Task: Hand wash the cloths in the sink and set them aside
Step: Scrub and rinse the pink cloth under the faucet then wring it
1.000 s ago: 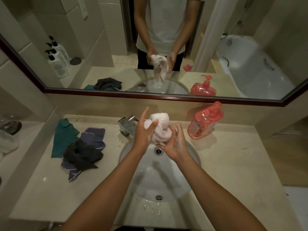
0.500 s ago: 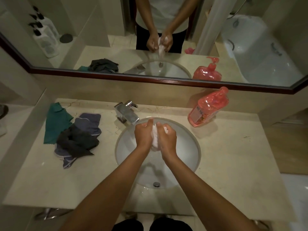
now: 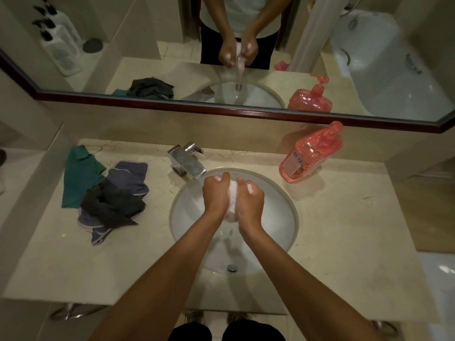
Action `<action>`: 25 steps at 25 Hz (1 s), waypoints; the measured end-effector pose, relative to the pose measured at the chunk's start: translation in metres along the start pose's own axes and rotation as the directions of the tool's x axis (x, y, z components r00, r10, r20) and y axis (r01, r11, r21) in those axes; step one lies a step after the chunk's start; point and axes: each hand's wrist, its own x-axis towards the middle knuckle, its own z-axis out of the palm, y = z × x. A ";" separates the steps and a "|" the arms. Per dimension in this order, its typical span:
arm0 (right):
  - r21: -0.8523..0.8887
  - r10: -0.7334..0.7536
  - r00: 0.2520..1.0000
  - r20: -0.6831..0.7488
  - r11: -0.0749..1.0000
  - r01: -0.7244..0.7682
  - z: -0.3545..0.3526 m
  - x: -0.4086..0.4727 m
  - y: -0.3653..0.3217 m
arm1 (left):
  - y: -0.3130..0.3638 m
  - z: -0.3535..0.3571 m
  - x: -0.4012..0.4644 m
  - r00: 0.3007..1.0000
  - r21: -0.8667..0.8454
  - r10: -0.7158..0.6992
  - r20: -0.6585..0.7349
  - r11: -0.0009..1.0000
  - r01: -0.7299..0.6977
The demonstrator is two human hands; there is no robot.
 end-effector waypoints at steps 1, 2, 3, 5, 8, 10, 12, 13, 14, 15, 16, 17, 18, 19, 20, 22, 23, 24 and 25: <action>0.014 0.040 0.999 -0.011 0.999 -0.040 0.000 0.007 -0.004 | 0.000 0.002 -0.006 1.000 0.048 0.016 0.003 0.999 -0.016; 0.046 0.096 0.995 -0.005 0.994 -0.096 -0.002 0.017 -0.010 | -0.001 0.006 -0.013 0.999 0.105 0.049 0.013 0.993 -0.050; 0.069 0.146 0.989 0.012 0.987 -0.147 -0.004 0.025 -0.015 | -0.001 0.009 -0.017 0.996 0.157 0.087 0.016 0.984 -0.088; 0.077 0.167 0.986 0.012 0.983 -0.168 -0.003 0.025 -0.016 | 0.002 0.008 -0.014 0.993 0.197 0.120 -0.009 0.973 -0.116; 0.005 0.017 1.000 -0.001 1.000 -0.017 0.004 0.005 -0.004 | 0.011 0.001 0.002 0.999 0.060 0.022 -0.023 0.998 -0.020; 0.013 0.025 1.000 -0.011 1.000 -0.025 0.003 0.009 -0.007 | 0.009 0.002 -0.004 0.999 0.088 0.023 -0.022 0.996 -0.021; 0.077 0.118 0.993 0.017 0.990 -0.119 0.000 0.026 -0.022 | 0.003 0.009 -0.016 0.995 0.153 0.096 -0.011 0.984 -0.093; 0.084 0.128 0.991 0.033 0.988 -0.130 0.000 0.029 -0.027 | 0.004 0.010 -0.016 0.993 0.151 0.115 -0.027 0.982 -0.110; 0.074 0.106 0.994 0.028 0.991 -0.107 0.001 0.027 -0.028 | 0.007 0.009 -0.013 0.993 0.119 0.113 -0.040 0.987 -0.108; 0.067 0.065 0.998 0.022 0.996 -0.067 0.003 0.019 -0.026 | 0.011 0.006 -0.005 0.994 0.076 0.093 -0.050 0.993 -0.089; 0.067 0.020 1.000 0.023 0.998 -0.021 0.004 0.010 -0.022 | 0.016 0.002 0.001 0.997 0.042 0.061 -0.046 0.997 -0.059; 0.075 -0.012 0.999 0.029 0.997 0.010 0.005 0.001 -0.018 | 0.019 0.000 0.004 0.999 0.033 0.044 -0.032 0.999 -0.043; 0.082 -0.030 0.999 0.028 0.996 0.027 0.004 -0.003 -0.016 | 0.021 -0.001 0.001 0.999 0.041 0.044 -0.016 0.998 -0.043; 0.080 -0.024 1.000 0.015 0.997 0.023 0.003 -0.001 -0.018 | 0.019 0.000 -0.005 0.999 0.065 0.052 -0.006 0.997 -0.051; 0.078 0.003 1.000 -0.006 0.997 -0.002 0.001 0.006 -0.023 | 0.016 0.003 -0.014 0.997 0.117 0.083 -0.001 0.990 -0.082; 0.113 0.050 0.999 -0.001 0.992 -0.050 -0.002 0.018 -0.039 | 0.014 0.007 -0.026 0.982 0.236 0.190 0.003 0.954 -0.185; 0.127 0.045 0.999 0.007 0.991 -0.045 -0.002 0.018 -0.042 | 0.018 0.006 -0.025 0.973 0.244 0.230 -0.005 0.944 -0.222; 0.119 0.019 1.000 0.015 0.993 -0.021 -0.002 0.013 -0.042 | 0.024 0.003 -0.019 0.972 0.221 0.236 -0.008 0.948 -0.228; 0.098 -0.026 0.999 0.032 0.995 0.023 0.000 0.004 -0.038 | 0.031 -0.002 -0.011 0.979 0.174 0.203 -0.017 0.965 -0.197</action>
